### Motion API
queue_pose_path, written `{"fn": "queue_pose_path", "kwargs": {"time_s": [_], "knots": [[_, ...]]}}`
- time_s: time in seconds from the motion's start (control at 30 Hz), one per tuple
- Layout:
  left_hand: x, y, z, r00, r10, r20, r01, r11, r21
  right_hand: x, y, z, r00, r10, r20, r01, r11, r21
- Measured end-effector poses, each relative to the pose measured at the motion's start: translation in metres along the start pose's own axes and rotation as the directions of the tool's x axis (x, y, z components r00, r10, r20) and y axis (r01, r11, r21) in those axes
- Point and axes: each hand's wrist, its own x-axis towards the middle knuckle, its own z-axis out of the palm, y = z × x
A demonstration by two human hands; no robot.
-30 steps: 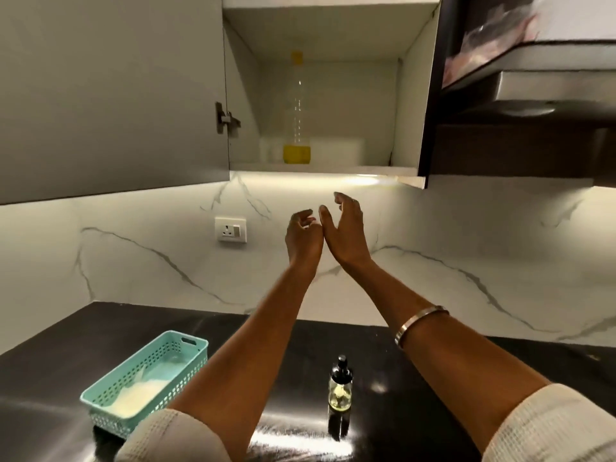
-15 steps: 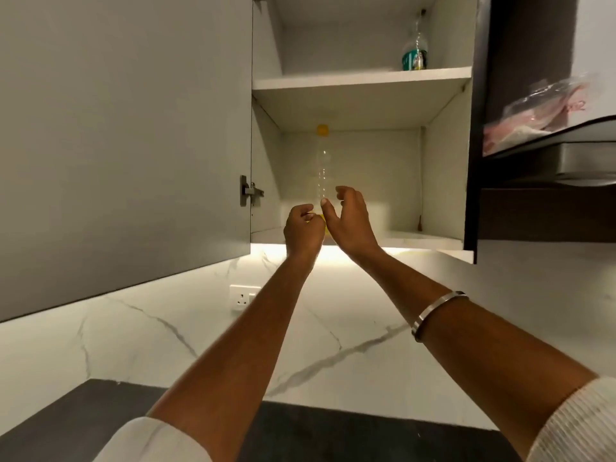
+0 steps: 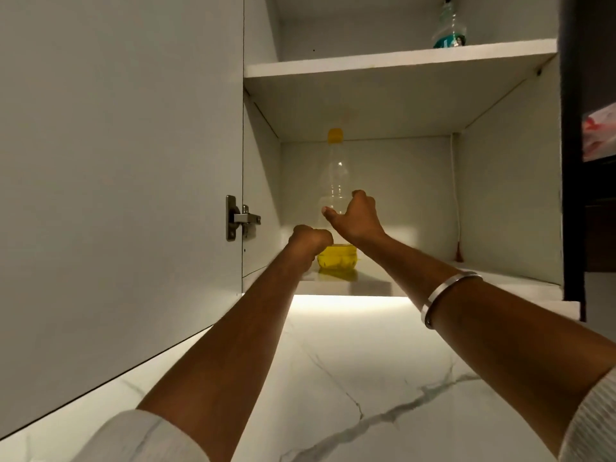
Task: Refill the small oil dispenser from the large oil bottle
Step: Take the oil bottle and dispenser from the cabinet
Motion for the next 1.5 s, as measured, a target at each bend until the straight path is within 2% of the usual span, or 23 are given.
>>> {"fn": "queue_pose_path", "kwargs": {"time_s": [0.2, 0.37, 0.57, 0.9, 1.3, 1.5], "knots": [[0.031, -0.008, 0.013, 0.993, 0.016, 0.121, -0.023, 0.998, 0.059, 0.022, 0.018, 0.025, 0.99, 0.143, -0.016, -0.14, 0.984, 0.109], [0.034, -0.011, 0.021, 0.989, 0.019, 0.148, -0.026, 0.999, 0.046, 0.025, 0.028, 0.031, 0.988, 0.154, -0.002, -0.152, 0.976, 0.153], [0.016, -0.006, 0.018, 0.972, -0.031, 0.233, 0.066, 0.987, -0.144, 0.018, 0.024, 0.018, 0.994, 0.112, -0.021, -0.108, 0.987, 0.12], [-0.07, 0.024, 0.009, 0.945, -0.059, 0.322, 0.195, 0.89, -0.412, -0.018, -0.009, -0.041, 0.997, 0.029, -0.073, -0.018, 0.989, 0.15], [-0.19, 0.041, 0.021, 0.962, -0.034, 0.27, 0.16, 0.873, -0.462, -0.107, -0.044, -0.129, 0.999, -0.004, -0.047, 0.012, 0.985, 0.171], [-0.237, 0.029, 0.023, 0.966, -0.006, 0.257, 0.136, 0.861, -0.491, -0.155, -0.051, -0.153, 1.0, 0.012, -0.02, -0.008, 0.977, 0.215]]}}
